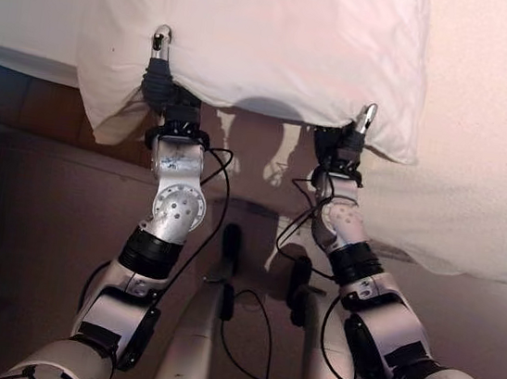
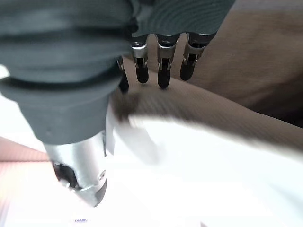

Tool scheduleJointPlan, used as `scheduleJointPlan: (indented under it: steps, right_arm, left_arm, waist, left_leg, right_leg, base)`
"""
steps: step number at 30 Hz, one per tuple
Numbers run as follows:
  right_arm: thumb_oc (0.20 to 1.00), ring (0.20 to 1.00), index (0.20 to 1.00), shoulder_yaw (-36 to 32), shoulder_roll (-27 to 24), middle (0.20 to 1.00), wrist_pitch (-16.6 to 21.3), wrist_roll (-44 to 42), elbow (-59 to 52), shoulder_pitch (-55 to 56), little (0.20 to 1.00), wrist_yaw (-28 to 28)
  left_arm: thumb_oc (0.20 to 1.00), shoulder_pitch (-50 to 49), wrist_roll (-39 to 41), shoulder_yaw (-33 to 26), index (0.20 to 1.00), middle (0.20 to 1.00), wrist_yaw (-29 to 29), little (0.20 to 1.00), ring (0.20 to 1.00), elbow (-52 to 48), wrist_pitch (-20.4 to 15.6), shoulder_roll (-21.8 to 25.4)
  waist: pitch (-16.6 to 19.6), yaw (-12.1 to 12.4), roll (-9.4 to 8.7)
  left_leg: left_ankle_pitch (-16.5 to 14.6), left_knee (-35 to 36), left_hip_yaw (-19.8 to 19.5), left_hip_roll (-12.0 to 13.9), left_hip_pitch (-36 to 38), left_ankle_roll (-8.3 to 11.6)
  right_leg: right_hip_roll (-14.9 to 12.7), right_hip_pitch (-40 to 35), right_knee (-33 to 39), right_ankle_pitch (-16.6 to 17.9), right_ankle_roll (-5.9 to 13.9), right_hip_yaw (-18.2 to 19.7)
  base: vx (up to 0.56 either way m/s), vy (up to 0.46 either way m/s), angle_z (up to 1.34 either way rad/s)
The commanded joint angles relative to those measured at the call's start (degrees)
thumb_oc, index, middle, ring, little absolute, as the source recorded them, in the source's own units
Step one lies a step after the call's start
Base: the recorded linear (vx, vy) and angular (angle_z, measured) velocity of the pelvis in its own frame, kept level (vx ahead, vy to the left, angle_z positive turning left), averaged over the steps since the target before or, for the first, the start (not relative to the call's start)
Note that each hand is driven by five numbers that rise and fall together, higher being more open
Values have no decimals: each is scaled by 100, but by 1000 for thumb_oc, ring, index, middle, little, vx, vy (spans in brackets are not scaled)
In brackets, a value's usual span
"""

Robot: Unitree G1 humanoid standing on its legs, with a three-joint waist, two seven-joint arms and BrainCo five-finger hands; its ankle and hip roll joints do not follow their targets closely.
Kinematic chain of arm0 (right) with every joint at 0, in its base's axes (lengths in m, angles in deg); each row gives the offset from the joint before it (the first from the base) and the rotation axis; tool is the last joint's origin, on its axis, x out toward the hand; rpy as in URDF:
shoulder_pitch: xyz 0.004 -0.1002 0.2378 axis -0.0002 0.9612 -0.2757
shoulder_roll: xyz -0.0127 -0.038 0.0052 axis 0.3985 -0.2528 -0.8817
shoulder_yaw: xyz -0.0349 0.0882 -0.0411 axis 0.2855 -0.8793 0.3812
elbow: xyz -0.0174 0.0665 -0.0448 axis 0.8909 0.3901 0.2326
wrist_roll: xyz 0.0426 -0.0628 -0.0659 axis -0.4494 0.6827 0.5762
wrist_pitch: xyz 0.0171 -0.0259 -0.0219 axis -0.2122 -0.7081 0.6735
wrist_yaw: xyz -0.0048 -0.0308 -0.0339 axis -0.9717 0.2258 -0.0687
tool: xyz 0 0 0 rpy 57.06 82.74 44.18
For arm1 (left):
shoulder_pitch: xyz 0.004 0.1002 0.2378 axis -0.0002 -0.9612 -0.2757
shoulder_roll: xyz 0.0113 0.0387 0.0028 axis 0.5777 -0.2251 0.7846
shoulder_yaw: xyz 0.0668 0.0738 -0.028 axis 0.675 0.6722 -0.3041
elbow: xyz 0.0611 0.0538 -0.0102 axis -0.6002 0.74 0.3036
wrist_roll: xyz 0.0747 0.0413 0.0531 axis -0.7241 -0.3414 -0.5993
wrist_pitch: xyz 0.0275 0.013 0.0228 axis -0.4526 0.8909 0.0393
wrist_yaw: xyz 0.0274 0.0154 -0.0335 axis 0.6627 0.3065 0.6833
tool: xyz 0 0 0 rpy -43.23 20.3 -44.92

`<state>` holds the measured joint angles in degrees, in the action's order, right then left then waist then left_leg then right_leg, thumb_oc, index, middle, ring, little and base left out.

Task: Make the bed

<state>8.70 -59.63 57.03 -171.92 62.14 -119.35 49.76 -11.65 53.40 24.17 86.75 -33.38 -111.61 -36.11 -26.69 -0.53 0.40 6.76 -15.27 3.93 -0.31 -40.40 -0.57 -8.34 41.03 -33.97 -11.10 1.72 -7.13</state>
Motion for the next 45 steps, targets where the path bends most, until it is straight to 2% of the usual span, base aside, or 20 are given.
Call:
scheduleJointPlan:
  steps: [1, 5, 10, 11, 12, 25, 32, 36, 39, 42, 45]
  right_arm:
    - [1000, 1000, 1000, -401, -412, 1000, 234, 392, -211, -94, 1000, -112]
    - [1000, 1000, 1000, -674, -749, 1000, 331, 523, -163, -160, 1000, 74]
    - [1000, 1000, 1000, -785, -907, 1000, 376, 638, -272, -88, 1000, 163]
    - [564, 564, 564, -778, -945, 564, 353, 689, -277, -53, 564, 178]
    - [200, 200, 200, -770, -977, 200, 342, 746, -322, -36, 200, 197]
    - [200, 200, 200, -426, -1115, 200, -180, 926, -686, 553, 200, -362]
    - [200, 200, 200, -277, -1048, 200, -243, 1020, -1068, 945, 200, -473]
    - [200, 200, 200, -101, -880, 200, -215, 1298, -1689, 1585, 200, -477]
    - [200, 200, 200, -2, -814, 200, -214, 1502, -1945, 1826, 200, -425]
    - [200, 200, 200, 185, -696, 200, -13, 1991, -2498, 2450, 200, -180]
    - [200, 200, 200, 188, -718, 200, 114, 2281, -2732, 2787, 200, -19]
  left_arm:
    - [200, -546, -807, -65, 200, 200, -700, 200, 200, -1507, -383, 13]
    - [200, -822, -888, -471, 200, 200, -548, 200, 200, -1508, -485, 238]
    - [200, -984, -947, -859, 200, 200, -228, 200, 200, -1329, -644, 278]
    - [200, -1003, -948, -940, 200, 200, -144, 200, 200, -1255, -689, 263]
    - [200, -1003, -957, -987, 200, 200, -102, 200, 200, -1222, -697, 250]
    - [200, -1121, -800, -834, 200, 200, -386, 200, 200, -1057, -526, 37]
    - [200, -1185, -642, -738, 200, 200, -501, 200, 200, -973, -465, -75]
    - [200, -1390, -328, -634, 200, 200, -631, 200, 200, -753, -358, -271]
    - [200, -1549, -223, -664, 200, 200, -685, 200, 200, -627, -315, -369]
    - [200, -1996, -87, -719, 200, 200, -751, 200, 200, -494, -208, -581]
    - [200, -2195, 6, -739, 200, 200, -880, 200, 200, -415, -163, -684]
  waist:
    - [754, 232, 498]
    - [761, 295, 527]
    - [778, 295, 525]
    - [779, 298, 514]
    - [790, 288, 508]
    - [757, 215, 491]
    - [748, 154, 487]
    - [741, 73, 548]
    - [714, 46, 573]
    - [701, -11, 534]
    - [727, -63, 448]
  left_leg:
    - [-815, -398, 4, -225, 51, -156]
    - [-804, -375, 6, -230, 72, -142]
    - [-809, -409, -13, -222, 42, -144]
    - [-856, -426, -19, -222, 66, -138]
    - [-817, -426, -9, -224, 31, -143]
    - [-780, -321, -6, -213, 152, -135]
    - [-756, -242, 25, -193, 229, -118]
    - [-732, -152, 59, -142, 450, -46]
    - [-627, -66, 41, -143, 606, -18]
    - [-258, 559, 14, -108, 1068, 131]
    - [-75, 859, -7, -37, 1422, 275]
  right_leg:
    - [105, 118, 1009, 1080, 344, -2]
    - [91, 96, 1039, 1075, 349, -25]
    - [91, 116, 1007, 1047, 334, -38]
    - [98, 94, 976, 1000, 341, -34]
    - [96, 126, 982, 1041, 329, -33]
    - [113, 27, 1072, 1063, 341, -24]
    - [141, -24, 1149, 1075, 335, 5]
    - [195, -227, 1157, 989, 332, 48]
    - [254, -373, 1202, 986, 308, 69]
    - [359, -658, 1430, 977, 251, 71]
    - [490, -1044, 1740, 917, 199, 10]
  base:
    - [0, 0, 0]
    - [0, 0, 0]
    - [0, 0, 0]
    - [0, 0, 0]
    - [0, 0, 0]
    - [0, -2, 0]
    - [3, -11, 0]
    - [2, -58, 0]
    - [-8, -94, -2]
    - [-41, -170, -7]
    - [-16, -207, 2]
